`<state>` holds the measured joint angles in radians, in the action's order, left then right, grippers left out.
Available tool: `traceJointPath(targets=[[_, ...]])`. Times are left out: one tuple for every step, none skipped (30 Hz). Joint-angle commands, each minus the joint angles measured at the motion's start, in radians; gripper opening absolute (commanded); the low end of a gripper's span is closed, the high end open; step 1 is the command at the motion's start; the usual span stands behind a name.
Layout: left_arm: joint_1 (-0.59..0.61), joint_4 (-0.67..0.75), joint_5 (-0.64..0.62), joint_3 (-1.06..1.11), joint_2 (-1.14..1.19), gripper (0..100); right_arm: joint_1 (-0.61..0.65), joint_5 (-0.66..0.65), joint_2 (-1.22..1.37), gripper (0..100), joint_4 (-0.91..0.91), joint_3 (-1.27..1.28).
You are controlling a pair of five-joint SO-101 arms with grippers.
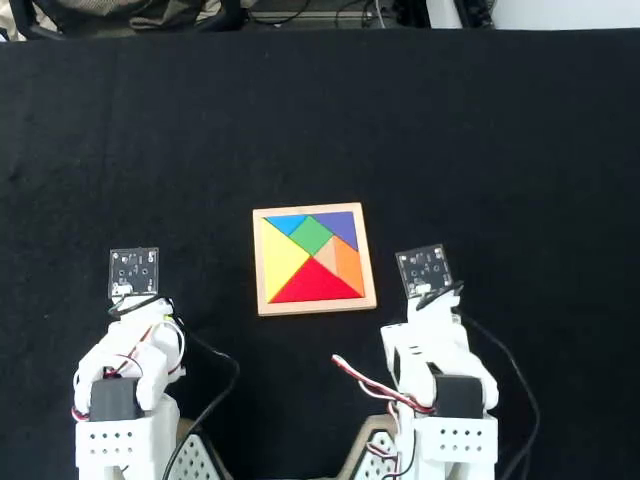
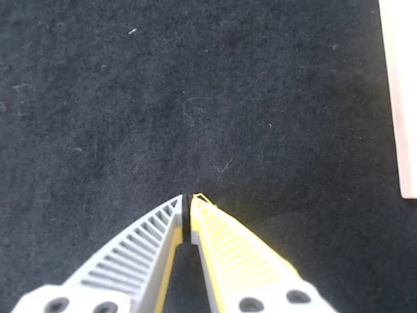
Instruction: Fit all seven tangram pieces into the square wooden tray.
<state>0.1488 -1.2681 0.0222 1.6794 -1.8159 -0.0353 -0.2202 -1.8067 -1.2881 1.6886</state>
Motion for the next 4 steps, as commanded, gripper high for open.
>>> traceJointPath(targets=[[-0.012,-0.006,0.003,0.019,-0.008,3,-0.009,-0.009,-0.067,14.5,-0.005,-0.002],[-0.012,-0.006,0.003,0.019,-0.008,3,-0.009,-0.009,-0.067,14.5,-0.005,-0.002],[-0.012,-0.006,0.003,0.019,-0.008,3,-0.009,-0.009,-0.067,14.5,-0.005,-0.002],[-0.012,-0.006,0.003,0.019,-0.008,3,-0.009,-0.009,-0.067,14.5,-0.005,-0.002]])
